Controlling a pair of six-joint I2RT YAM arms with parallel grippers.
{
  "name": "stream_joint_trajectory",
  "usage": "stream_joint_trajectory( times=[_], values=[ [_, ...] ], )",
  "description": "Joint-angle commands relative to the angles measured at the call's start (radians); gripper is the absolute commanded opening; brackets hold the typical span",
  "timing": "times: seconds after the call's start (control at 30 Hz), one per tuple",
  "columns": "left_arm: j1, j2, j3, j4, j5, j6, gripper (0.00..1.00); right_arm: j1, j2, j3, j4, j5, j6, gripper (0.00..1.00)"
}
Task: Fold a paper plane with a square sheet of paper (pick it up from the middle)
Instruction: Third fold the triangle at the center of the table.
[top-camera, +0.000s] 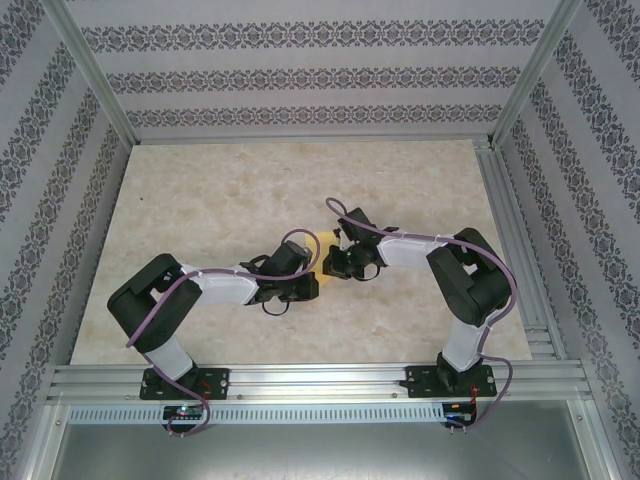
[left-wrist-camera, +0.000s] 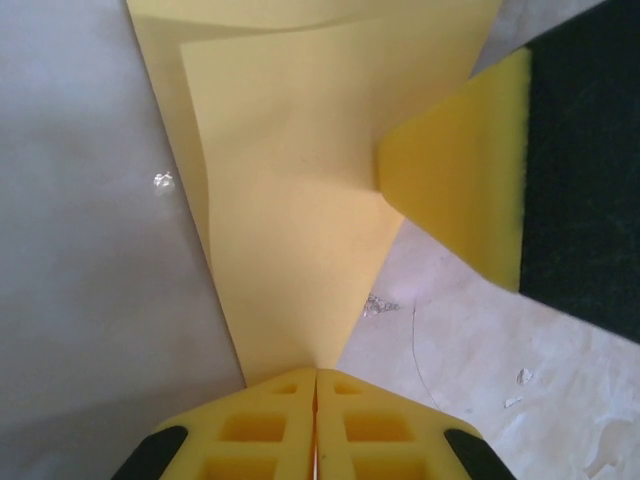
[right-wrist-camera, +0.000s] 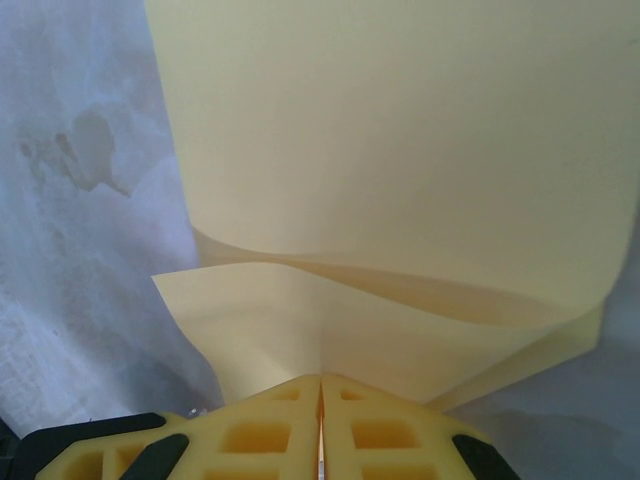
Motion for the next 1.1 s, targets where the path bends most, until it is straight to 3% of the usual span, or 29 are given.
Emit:
stream_joint_trajectory(
  times=[0.0, 0.53, 1.07],
  values=[
    [-0.012, 0.011, -0.011, -0.091, -0.045, 0.004, 0.09, -0.010, 0.009, -0.013, -0.016, 0.040, 0.003, 0.09],
    [-0.012, -0.072, 0.078, -0.047, -0.048, -0.007, 0.17, -0.012, 0.040, -0.015, -0.026, 0.040, 0.001, 0.10],
    [-0.012, 0.055, 0.085, -0.098, -0.037, -0.014, 0.13, -0.026, 0.038, -0.018, 0.011, 0.012, 0.006, 0.10]
  ],
)
